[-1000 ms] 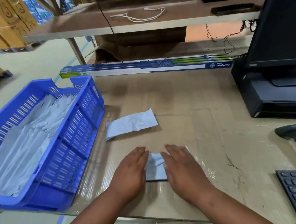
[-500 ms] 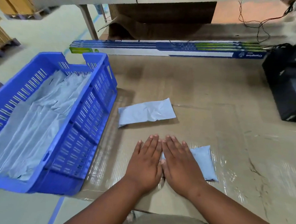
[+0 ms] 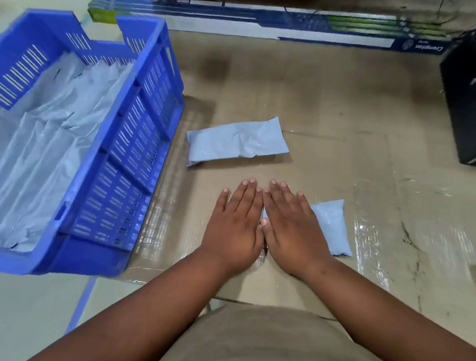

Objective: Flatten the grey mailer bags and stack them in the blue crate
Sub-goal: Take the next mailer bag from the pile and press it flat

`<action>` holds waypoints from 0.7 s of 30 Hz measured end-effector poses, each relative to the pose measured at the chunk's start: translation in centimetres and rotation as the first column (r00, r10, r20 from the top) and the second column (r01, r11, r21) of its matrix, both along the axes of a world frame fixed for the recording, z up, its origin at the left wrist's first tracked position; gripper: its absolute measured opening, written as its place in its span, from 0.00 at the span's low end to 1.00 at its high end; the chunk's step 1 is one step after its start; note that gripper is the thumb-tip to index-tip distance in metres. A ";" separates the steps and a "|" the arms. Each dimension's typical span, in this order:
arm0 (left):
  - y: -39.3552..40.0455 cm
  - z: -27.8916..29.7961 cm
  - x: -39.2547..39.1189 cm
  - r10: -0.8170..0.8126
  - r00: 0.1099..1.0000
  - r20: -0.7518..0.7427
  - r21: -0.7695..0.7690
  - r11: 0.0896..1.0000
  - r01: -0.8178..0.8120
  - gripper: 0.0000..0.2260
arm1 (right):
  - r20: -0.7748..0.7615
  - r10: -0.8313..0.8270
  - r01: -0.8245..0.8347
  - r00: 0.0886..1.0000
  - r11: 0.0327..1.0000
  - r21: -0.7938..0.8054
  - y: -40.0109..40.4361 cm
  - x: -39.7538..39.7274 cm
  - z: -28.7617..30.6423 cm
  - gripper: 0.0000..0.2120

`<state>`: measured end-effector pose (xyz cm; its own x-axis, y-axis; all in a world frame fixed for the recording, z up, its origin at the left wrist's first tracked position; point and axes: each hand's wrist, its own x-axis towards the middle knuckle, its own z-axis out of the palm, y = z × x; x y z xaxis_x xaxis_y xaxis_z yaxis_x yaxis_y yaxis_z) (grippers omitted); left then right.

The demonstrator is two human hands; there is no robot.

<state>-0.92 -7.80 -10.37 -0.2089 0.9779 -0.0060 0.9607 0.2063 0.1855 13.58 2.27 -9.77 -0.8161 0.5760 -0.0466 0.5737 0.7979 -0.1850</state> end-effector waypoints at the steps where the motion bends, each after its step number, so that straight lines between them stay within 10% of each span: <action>1: 0.0 0.1 0.1 0.004 1.000 -0.002 -0.019 1.000 -0.004 0.31 | 0.001 0.007 -0.007 1.000 1.000 -0.001 0.0 0.1 0.0 0.30; 21: 4.1 -0.4 3.7 -0.147 0.988 0.043 0.141 0.980 0.140 0.29 | -0.029 -0.031 0.033 0.999 0.997 0.065 2.2 4.8 -0.2 0.31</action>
